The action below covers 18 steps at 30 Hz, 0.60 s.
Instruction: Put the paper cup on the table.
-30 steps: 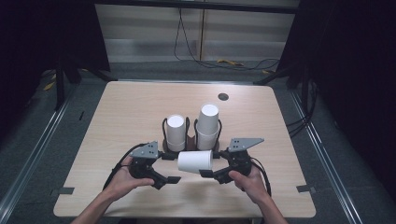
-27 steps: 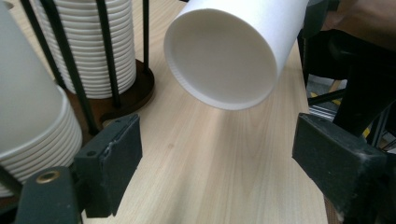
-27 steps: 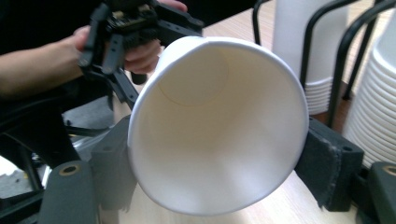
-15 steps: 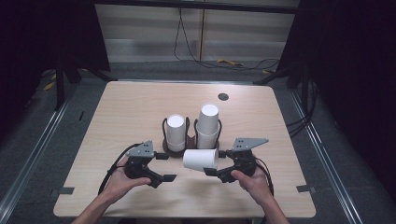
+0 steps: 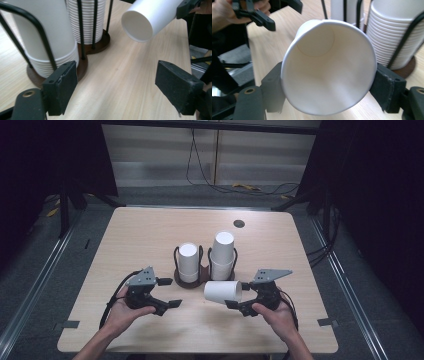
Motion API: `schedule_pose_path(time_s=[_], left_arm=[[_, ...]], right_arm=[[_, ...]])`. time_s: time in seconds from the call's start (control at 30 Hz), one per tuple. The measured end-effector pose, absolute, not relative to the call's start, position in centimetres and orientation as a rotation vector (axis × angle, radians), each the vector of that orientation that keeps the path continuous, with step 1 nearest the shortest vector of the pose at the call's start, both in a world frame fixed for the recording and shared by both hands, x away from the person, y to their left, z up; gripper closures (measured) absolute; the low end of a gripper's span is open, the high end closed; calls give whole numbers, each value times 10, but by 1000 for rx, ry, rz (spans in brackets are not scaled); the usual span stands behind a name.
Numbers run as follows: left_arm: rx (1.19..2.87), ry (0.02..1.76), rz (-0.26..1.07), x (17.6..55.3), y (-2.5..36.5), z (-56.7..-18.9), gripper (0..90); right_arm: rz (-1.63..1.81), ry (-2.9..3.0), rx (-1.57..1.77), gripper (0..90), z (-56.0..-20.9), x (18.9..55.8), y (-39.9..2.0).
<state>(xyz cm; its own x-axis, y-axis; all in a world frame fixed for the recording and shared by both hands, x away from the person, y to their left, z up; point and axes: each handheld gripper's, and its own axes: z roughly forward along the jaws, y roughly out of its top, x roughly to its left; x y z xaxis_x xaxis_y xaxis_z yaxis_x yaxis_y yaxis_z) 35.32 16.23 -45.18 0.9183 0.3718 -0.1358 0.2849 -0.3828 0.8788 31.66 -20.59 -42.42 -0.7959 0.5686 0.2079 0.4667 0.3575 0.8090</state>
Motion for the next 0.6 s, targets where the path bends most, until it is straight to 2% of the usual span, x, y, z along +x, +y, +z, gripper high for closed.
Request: schedule_pose_path(time_s=[0.6], left_arm=[[1990,518,106,354,173,-455,174]], right_arm=[[1264,2488,1053,245,-417,314,-233]])
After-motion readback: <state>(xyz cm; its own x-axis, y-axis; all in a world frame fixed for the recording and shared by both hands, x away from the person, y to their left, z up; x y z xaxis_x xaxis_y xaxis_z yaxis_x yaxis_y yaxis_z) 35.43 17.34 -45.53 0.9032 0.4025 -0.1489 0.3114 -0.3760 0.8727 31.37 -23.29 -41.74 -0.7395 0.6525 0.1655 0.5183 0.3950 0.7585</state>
